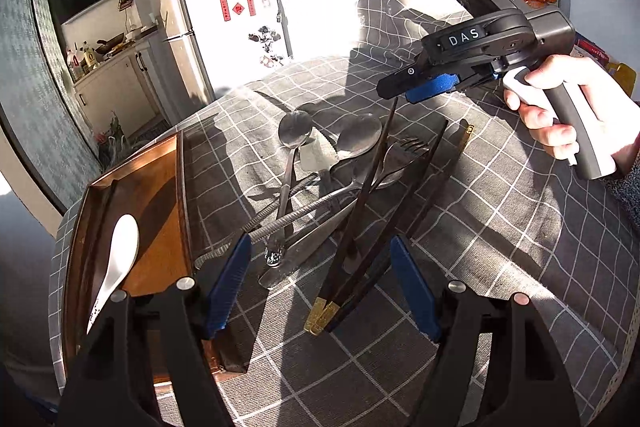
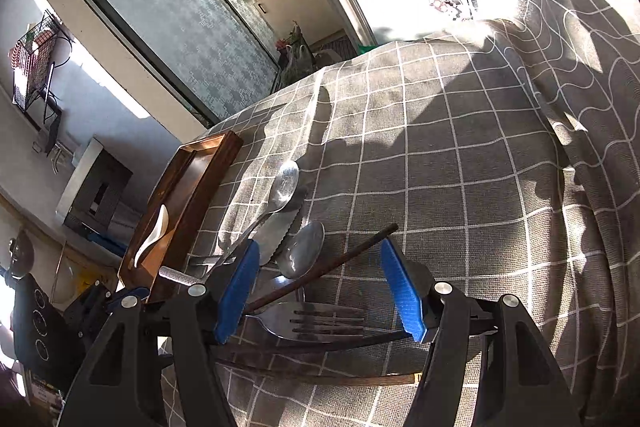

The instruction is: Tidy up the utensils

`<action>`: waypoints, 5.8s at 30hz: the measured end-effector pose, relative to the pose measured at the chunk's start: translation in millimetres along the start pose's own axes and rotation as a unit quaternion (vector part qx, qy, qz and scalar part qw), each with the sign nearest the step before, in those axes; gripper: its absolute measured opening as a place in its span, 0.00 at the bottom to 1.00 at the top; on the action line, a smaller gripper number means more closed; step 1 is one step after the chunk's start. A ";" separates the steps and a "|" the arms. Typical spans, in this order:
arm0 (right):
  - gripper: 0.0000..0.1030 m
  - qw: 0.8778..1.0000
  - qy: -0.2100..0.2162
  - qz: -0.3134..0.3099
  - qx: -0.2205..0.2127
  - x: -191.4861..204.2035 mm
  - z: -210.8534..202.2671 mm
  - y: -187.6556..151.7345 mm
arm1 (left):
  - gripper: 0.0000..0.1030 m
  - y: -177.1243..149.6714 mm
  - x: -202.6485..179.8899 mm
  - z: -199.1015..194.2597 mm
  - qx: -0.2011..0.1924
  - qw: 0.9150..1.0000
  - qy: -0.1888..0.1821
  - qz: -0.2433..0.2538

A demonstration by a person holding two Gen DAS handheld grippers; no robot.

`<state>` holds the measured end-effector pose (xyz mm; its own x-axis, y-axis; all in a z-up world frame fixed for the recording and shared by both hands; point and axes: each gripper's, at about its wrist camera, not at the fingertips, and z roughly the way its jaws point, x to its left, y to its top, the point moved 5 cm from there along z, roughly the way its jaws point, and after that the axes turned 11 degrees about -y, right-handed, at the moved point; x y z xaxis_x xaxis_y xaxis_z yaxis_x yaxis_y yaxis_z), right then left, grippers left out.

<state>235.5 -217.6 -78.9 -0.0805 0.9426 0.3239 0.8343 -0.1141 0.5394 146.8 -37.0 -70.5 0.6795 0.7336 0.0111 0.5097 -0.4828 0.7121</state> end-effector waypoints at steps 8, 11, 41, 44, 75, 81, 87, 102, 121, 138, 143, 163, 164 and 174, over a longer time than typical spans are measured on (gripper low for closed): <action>0.62 0.999 0.033 0.017 0.001 -1.2 6.3 -9.4 | 0.43 7.3 20.2 25.9 0.016 1.000 -0.001 -0.024; 0.62 0.999 0.035 0.018 -0.005 -1.8 2.5 -6.9 | 0.38 7.8 23.3 30.0 0.020 0.999 -0.026 -0.036; 0.62 0.991 0.101 0.090 0.012 2.9 16.0 0.5 | 0.06 18.3 -14.1 21.1 0.009 0.998 -0.062 -0.004; 0.59 0.991 0.102 0.089 0.013 6.3 14.4 2.3 | 0.06 19.5 -21.5 17.0 0.000 0.997 -0.072 -0.003; 0.12 0.993 0.116 -0.016 -0.015 187.9 54.3 55.0 | 0.08 -21.8 113.2 -53.9 -0.055 0.991 0.053 -0.107; 0.12 0.994 0.109 -0.019 0.015 199.0 84.8 52.4 | 0.08 -33.1 126.4 -44.4 -0.029 0.989 0.076 -0.120; 0.14 0.995 0.093 -0.023 0.030 210.7 106.5 50.1 | 0.08 -39.6 136.5 -40.1 -0.025 0.985 0.086 -0.145; 0.56 0.993 0.092 -0.072 -0.006 178.7 19.4 35.2 | 0.54 -39.2 132.0 -55.9 -0.056 0.982 0.112 -0.139; 0.57 0.999 0.021 -0.029 -0.010 2.3 -44.7 -32.5 | 0.62 -13.8 -11.8 -17.5 -0.010 0.999 -0.034 -0.020; 0.57 0.999 0.045 -0.001 -0.012 -27.6 -44.8 -52.4 | 0.26 -33.1 -44.2 11.3 0.052 0.998 -0.026 0.036; 0.57 0.999 0.046 0.006 -0.012 -32.3 -43.3 -52.8 | 0.13 -30.1 -41.9 11.7 0.051 0.998 -0.035 0.031; 0.57 0.995 0.072 0.068 0.009 -18.8 -28.1 -48.0 | 0.09 11.0 -55.9 -10.2 -0.001 0.998 -0.054 0.012; 0.57 0.995 0.072 0.070 0.012 -16.8 -26.1 -49.4 | 0.09 13.8 -56.5 -10.9 -0.004 0.999 -0.053 0.010; 0.58 0.989 0.083 0.125 0.017 -19.5 -18.0 -55.4 | 0.06 19.6 -77.9 -8.1 -0.013 0.997 -0.077 0.015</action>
<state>181.0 -235.3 -101.1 0.0443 0.8220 0.5677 0.8574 -0.3230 0.4007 99.6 -99.8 -51.6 0.7680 0.6362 -0.0736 0.4755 -0.4895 0.7310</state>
